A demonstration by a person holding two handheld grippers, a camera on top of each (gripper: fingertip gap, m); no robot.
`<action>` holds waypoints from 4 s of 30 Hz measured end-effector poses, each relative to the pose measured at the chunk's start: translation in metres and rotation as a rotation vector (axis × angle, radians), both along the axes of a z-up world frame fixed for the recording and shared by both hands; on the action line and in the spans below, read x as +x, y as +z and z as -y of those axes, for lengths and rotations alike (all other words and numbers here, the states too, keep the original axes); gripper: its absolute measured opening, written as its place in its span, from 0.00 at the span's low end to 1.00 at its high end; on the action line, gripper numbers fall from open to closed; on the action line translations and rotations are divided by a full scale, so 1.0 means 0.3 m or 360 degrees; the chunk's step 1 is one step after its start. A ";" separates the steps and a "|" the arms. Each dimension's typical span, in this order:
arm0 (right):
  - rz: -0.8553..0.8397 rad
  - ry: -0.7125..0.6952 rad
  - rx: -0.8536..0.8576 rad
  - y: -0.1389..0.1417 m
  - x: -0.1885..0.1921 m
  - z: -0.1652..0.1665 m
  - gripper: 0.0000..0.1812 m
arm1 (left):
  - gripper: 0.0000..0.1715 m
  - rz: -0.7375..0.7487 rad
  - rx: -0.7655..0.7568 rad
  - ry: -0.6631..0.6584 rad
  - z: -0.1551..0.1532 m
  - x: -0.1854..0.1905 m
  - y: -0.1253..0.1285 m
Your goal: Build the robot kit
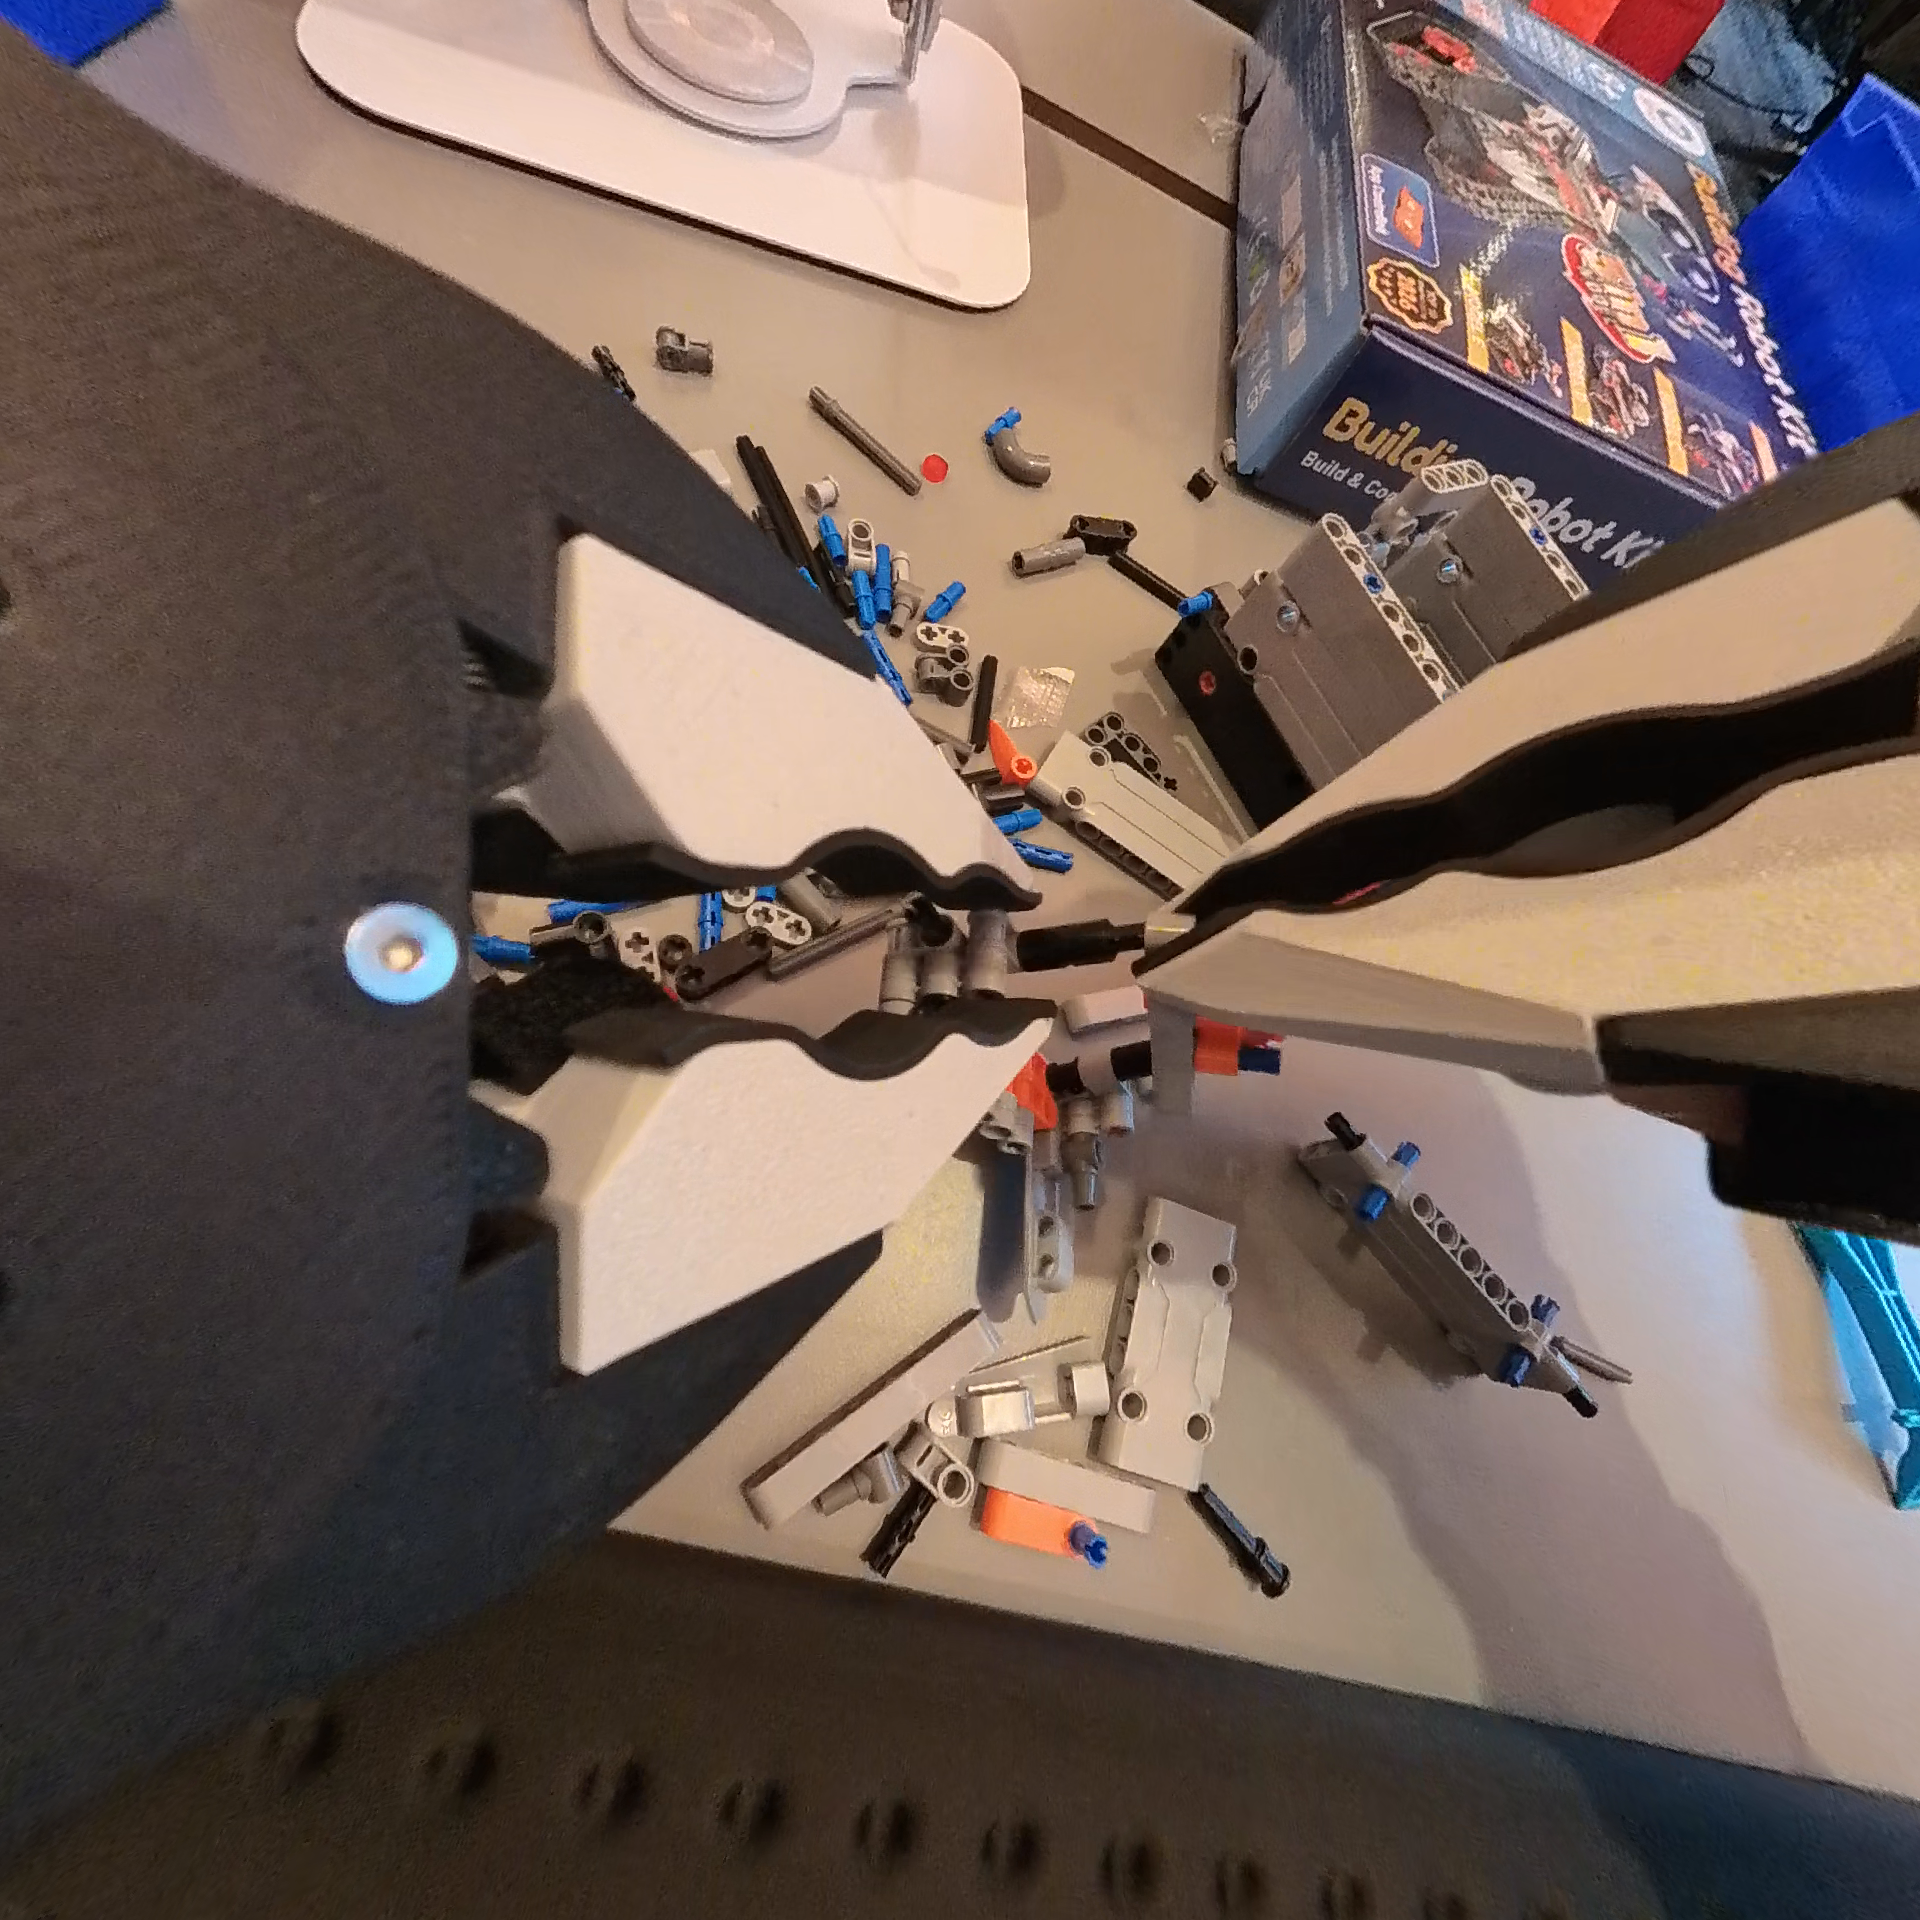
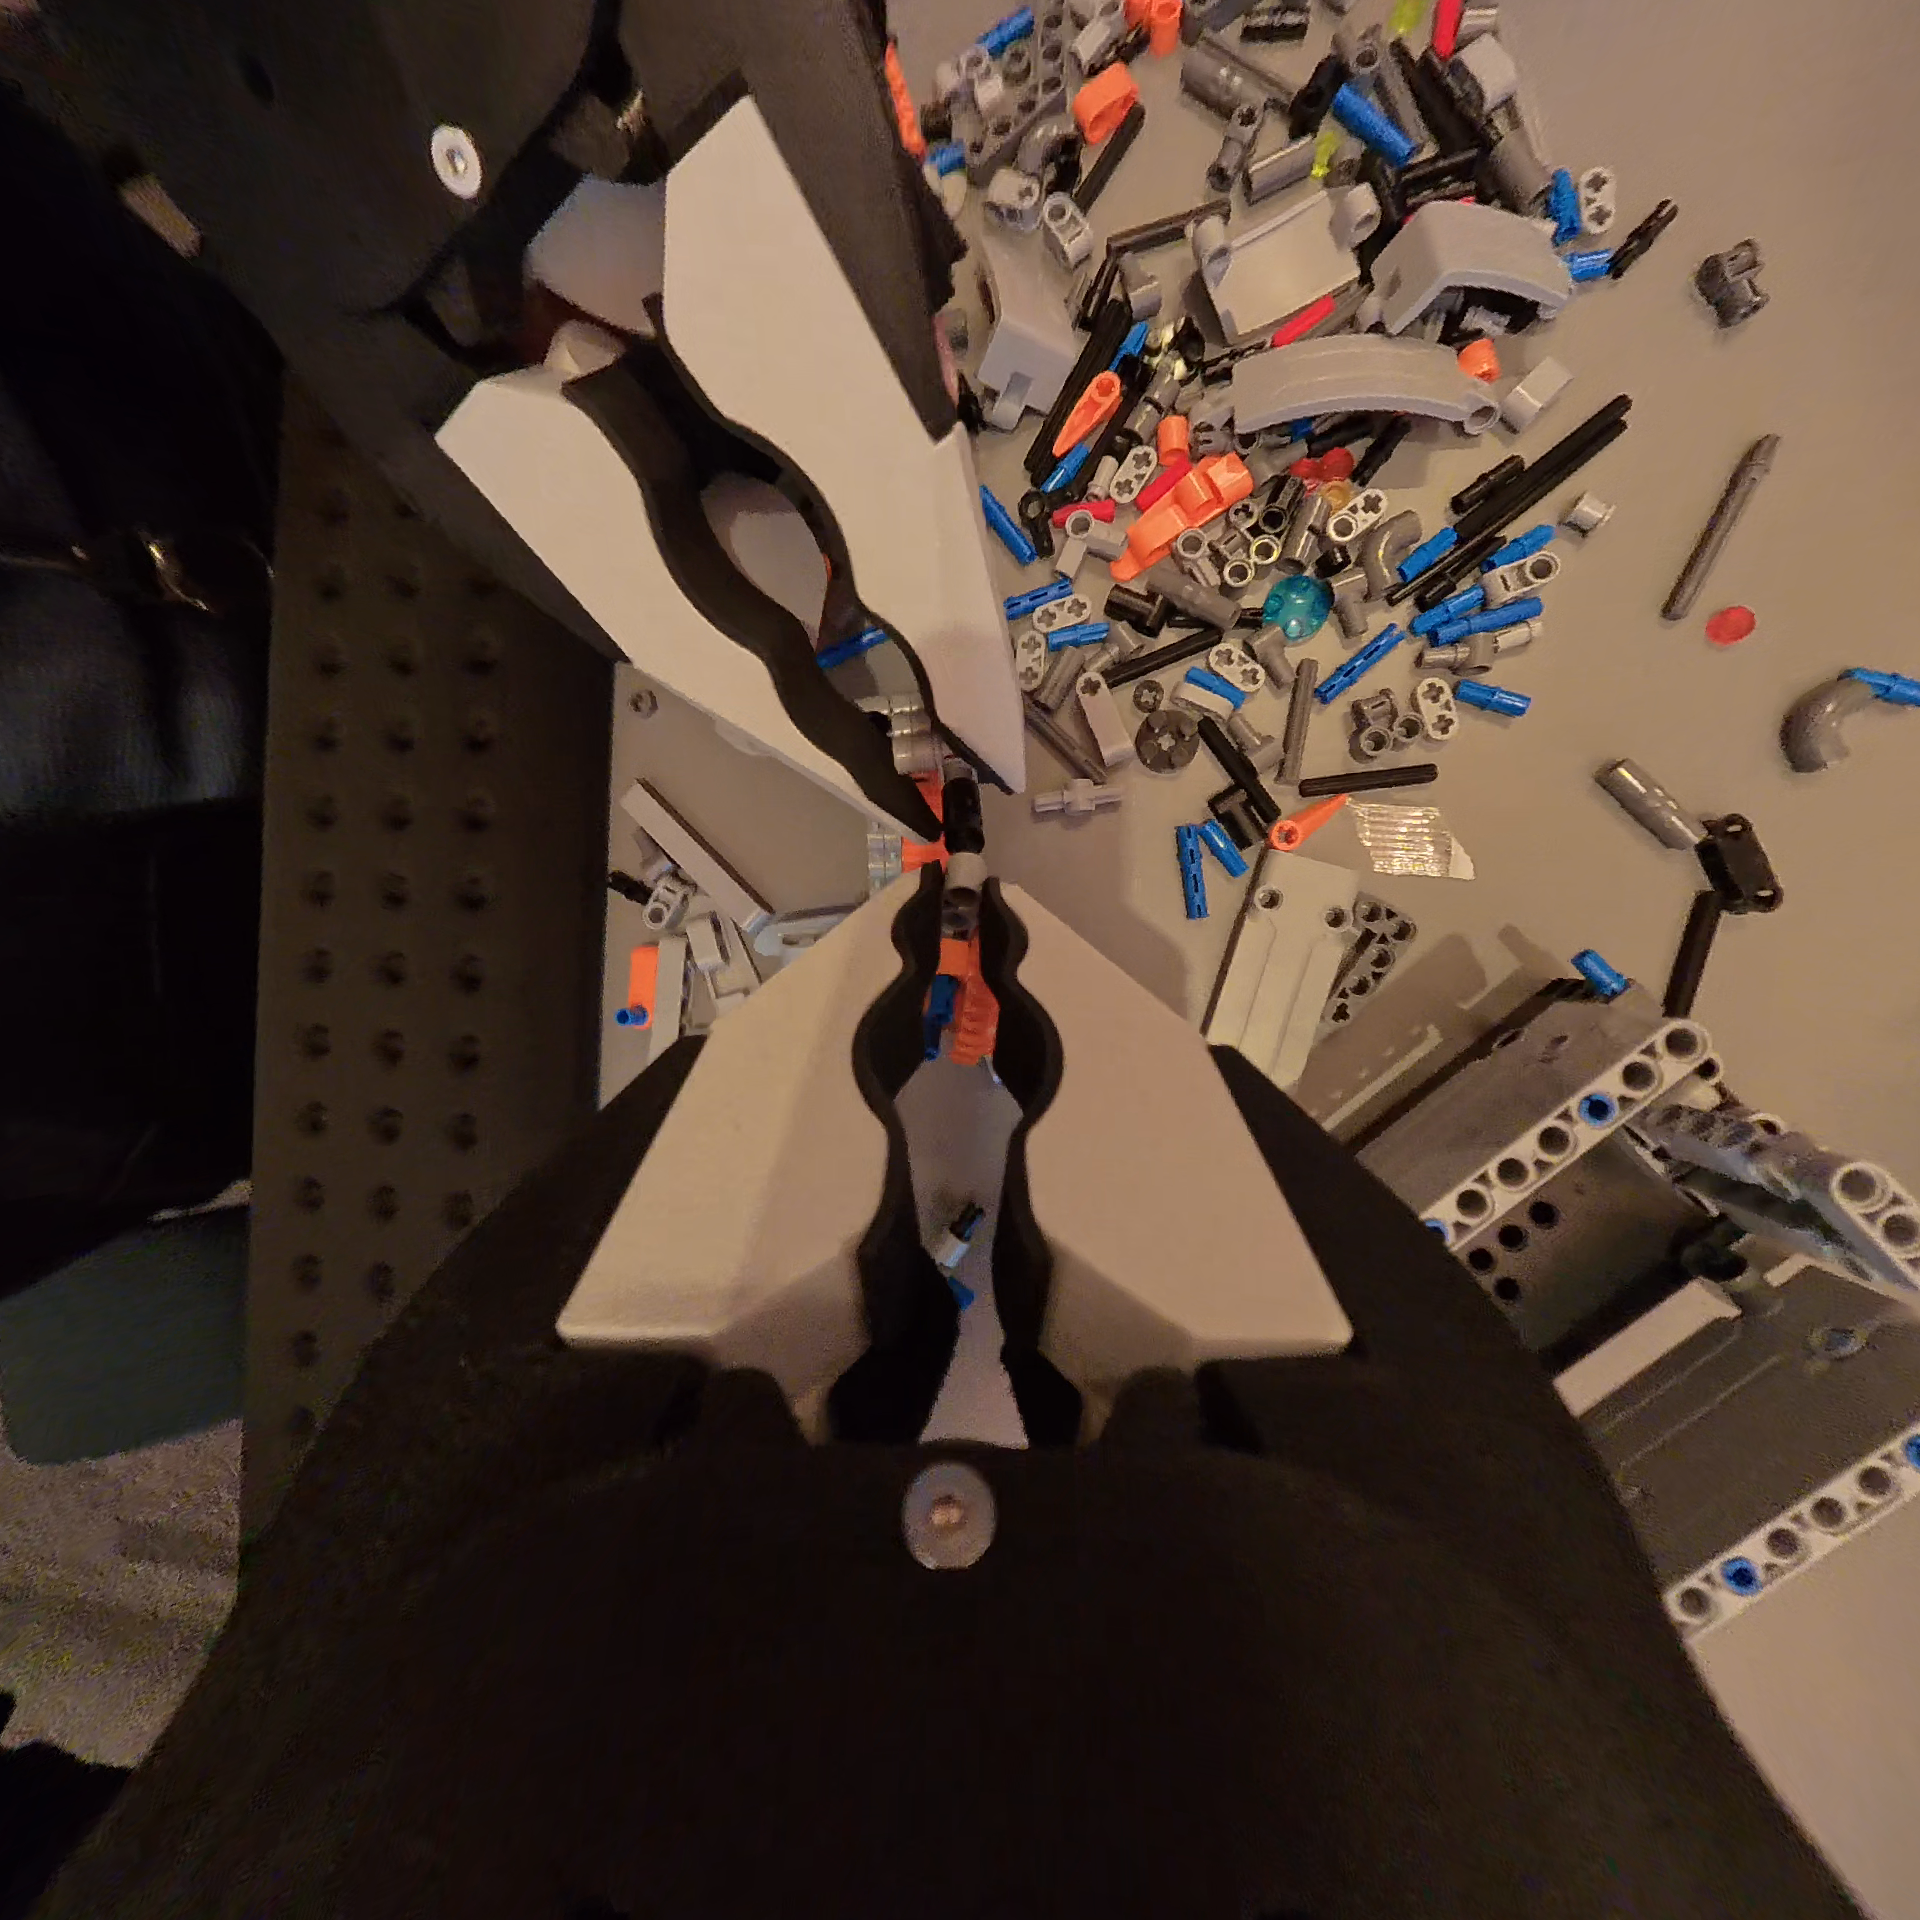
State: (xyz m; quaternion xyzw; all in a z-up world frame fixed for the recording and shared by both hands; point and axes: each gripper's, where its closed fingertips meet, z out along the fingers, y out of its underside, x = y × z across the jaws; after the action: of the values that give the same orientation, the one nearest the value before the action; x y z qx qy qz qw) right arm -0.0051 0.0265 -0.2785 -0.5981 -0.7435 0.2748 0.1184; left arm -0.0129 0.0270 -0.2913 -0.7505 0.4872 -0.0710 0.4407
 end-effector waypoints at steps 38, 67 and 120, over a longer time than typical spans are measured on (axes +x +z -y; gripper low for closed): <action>-0.0165 -0.0276 -0.0074 -0.072 0.079 0.016 0.18 | 0.25 0.0120 -0.0413 0.0035 0.008 -0.069 -0.059; -0.0353 -0.0260 0.0123 -0.109 0.001 0.017 0.03 | 0.14 -0.0134 -0.0056 -0.0206 -0.025 0.021 0.002; -0.0509 -0.0319 0.0091 -0.012 0.002 0.011 0.06 | 0.24 -0.0058 -0.0157 -0.0201 0.005 -0.069 0.047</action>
State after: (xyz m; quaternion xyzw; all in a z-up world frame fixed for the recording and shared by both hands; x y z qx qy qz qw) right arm -0.0046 0.0231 -0.2822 -0.6142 -0.6594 0.3320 0.2788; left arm -0.0335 0.0256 -0.2772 -0.7403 0.5375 -0.1089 0.3889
